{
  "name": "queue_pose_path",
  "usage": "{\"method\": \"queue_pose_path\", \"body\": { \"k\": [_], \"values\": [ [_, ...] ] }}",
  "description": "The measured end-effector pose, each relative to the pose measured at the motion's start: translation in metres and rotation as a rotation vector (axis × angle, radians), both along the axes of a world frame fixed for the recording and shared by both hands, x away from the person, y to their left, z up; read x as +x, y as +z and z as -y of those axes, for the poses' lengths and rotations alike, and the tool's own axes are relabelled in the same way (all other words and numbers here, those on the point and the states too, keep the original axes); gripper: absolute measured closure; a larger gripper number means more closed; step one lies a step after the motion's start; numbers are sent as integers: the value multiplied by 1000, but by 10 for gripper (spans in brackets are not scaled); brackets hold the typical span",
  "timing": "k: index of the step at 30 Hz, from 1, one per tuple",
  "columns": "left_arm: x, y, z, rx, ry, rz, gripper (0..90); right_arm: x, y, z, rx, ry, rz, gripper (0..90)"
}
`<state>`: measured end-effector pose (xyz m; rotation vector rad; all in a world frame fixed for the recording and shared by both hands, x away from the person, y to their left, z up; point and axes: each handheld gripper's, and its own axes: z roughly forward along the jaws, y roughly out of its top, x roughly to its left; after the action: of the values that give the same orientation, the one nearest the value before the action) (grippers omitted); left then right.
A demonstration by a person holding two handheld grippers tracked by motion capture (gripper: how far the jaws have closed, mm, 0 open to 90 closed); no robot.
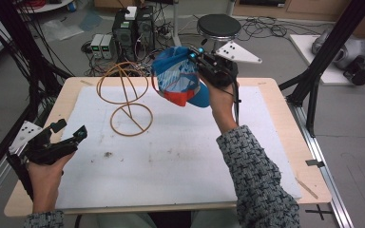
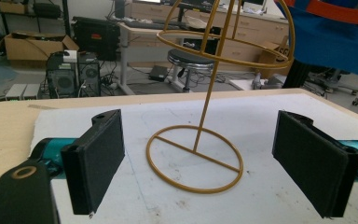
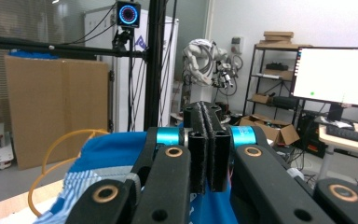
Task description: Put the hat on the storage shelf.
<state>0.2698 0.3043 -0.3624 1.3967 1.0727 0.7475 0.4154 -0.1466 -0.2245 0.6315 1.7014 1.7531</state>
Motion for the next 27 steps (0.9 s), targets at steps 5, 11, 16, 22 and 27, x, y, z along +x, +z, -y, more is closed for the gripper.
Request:
{"method": "queue_pose_path", "body": {
  "k": [5, 11, 16, 22, 27],
  "values": [
    [-1, 1, -2, -3, 4, 7, 170, 6, 12, -17, 24, 14, -2, 895],
    [-2, 3, -4, -8, 6, 12, 170, 10, 20, -36, 48, 42, 0, 895],
    [-3, 4, -6, -15, 7, 19, 170, 12, 26, -53, 59, 75, -3, 895],
    [-4, 5, -7, -21, 8, 25, 170, 12, 29, -75, 43, 107, -8, 895],
    [-5, 6, -8, -28, 9, 28, 170, 14, 29, -88, 36, 124, -10, 895]
  ]
}}
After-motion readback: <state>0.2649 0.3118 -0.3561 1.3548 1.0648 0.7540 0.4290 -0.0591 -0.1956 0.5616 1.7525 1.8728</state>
